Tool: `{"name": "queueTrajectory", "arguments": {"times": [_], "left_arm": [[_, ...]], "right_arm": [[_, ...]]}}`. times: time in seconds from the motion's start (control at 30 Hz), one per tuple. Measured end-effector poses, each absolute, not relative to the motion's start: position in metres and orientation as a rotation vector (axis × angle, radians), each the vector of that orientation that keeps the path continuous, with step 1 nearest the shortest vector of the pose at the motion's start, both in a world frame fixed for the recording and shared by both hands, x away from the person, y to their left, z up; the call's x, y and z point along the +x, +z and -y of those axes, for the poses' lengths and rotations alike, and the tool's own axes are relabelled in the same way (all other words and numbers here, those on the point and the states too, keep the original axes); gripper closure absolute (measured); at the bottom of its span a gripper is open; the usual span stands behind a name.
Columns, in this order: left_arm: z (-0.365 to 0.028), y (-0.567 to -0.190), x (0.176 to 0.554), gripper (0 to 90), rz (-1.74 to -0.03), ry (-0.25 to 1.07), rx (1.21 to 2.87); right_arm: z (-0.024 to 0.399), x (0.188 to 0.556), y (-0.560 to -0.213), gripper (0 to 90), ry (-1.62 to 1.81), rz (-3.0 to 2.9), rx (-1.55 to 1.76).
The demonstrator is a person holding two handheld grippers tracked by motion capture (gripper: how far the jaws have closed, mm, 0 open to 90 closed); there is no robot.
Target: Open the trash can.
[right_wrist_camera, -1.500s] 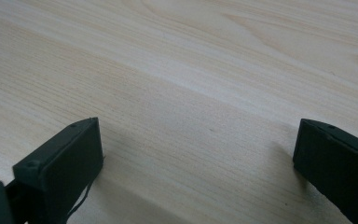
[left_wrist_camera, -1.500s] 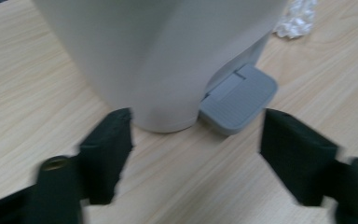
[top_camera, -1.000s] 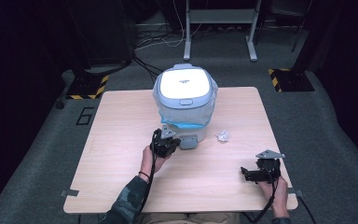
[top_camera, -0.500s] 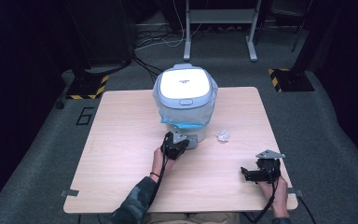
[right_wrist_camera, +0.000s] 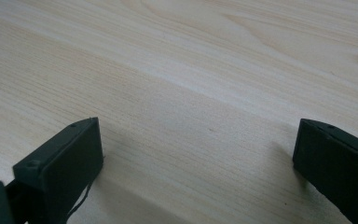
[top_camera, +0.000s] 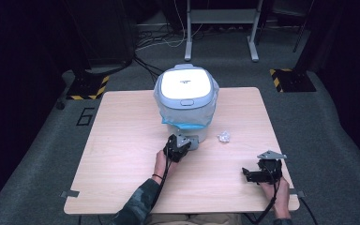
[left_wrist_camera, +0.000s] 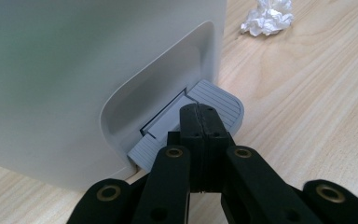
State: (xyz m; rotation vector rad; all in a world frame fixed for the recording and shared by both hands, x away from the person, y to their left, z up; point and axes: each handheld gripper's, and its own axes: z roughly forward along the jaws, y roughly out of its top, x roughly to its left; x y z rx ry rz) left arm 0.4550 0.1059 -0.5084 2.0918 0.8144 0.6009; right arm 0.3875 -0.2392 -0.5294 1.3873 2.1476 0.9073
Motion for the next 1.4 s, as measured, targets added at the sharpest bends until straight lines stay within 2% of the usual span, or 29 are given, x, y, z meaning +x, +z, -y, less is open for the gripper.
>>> {"name": "queueTrajectory", "arguments": {"times": [0.2,0.43,0.47,0.53,0.67,1.4], "left_arm": [[-0.107,-0.511,0.455,90.0,-0.816,0.593,2.083],[-0.104,-0.517,0.456,90.0,-0.787,0.622,2.161],[-0.102,-0.520,0.454,90.0,-0.840,0.583,2.126],[-0.105,-0.521,0.456,90.0,-0.794,0.606,2.139],[-0.108,-0.526,0.453,90.0,-0.826,0.599,2.071],[-0.110,-0.525,0.455,90.0,-0.844,0.564,2.062]], "right_arm": [[0.239,0.387,-0.529,0.6,0.907,-2.147,1.388],[0.239,0.387,-0.530,0.6,0.907,-2.146,1.388],[0.239,0.388,-0.530,0.6,0.908,-2.142,1.391],[0.239,0.388,-0.530,0.6,0.907,-2.141,1.390],[0.239,0.388,-0.530,0.7,0.906,-2.140,1.389],[0.239,0.388,-0.530,1.0,0.909,-2.137,1.395]]}}
